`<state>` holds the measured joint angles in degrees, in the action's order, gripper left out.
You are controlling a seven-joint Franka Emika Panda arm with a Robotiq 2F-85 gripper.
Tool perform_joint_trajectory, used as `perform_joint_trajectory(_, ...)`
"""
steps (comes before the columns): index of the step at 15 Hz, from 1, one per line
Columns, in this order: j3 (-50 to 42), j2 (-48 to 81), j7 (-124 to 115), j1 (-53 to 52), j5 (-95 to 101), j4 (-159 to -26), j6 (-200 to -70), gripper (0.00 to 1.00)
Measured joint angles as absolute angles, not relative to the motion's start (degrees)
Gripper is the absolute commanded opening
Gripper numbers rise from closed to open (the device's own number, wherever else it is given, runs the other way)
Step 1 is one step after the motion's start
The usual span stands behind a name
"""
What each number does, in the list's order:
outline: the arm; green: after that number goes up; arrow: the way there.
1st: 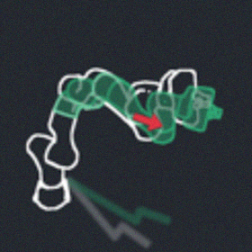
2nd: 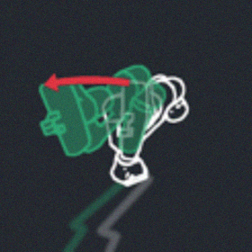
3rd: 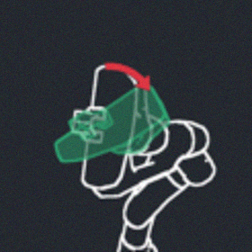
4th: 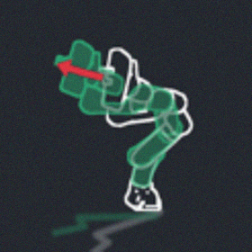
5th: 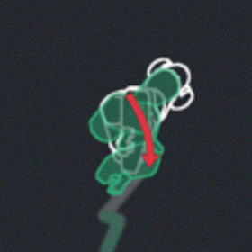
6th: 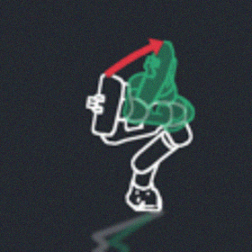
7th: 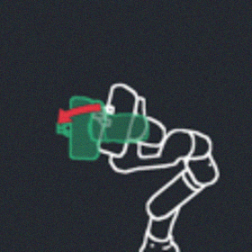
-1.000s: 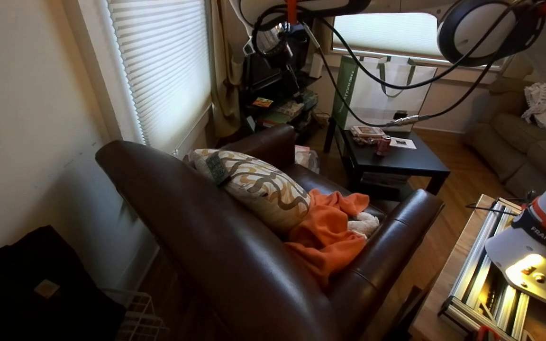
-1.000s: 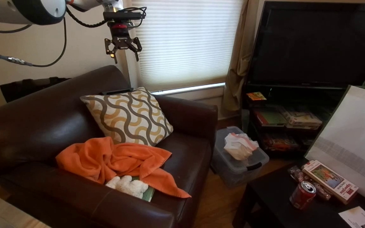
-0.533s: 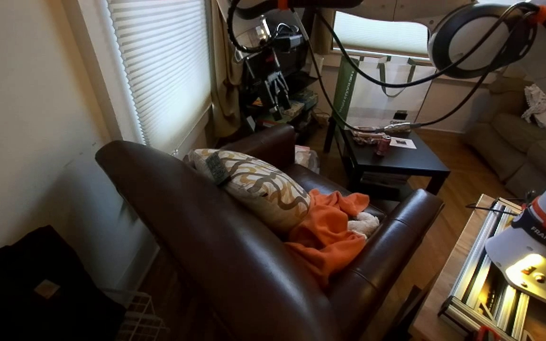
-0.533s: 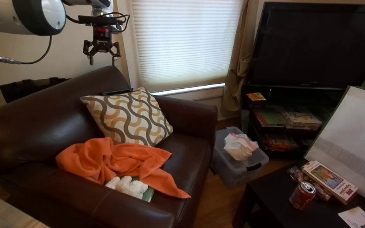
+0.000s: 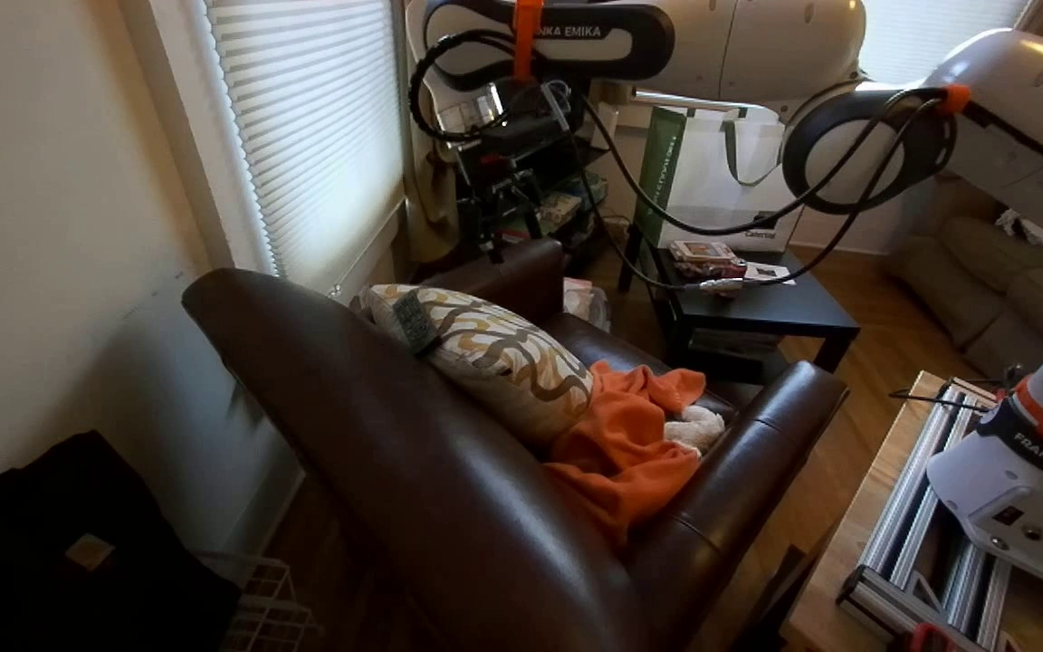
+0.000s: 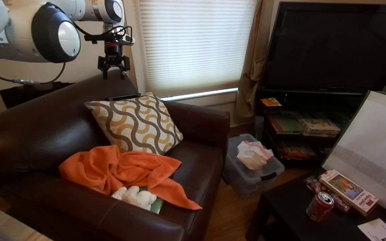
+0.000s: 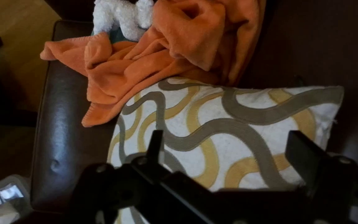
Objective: Pick up the black remote and put it on the backrest of the couch
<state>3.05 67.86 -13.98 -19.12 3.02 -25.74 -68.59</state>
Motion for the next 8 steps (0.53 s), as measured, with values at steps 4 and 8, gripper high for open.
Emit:
perform_joint_trajectory(4, 1.26, 68.12, -21.11, -18.06, 3.02, -25.44, -70.79, 1.00)
perform_joint_trajectory(8, 1.20, 68.11, -23.08, -18.17, 2.69, -25.49, -70.79, 1.00)
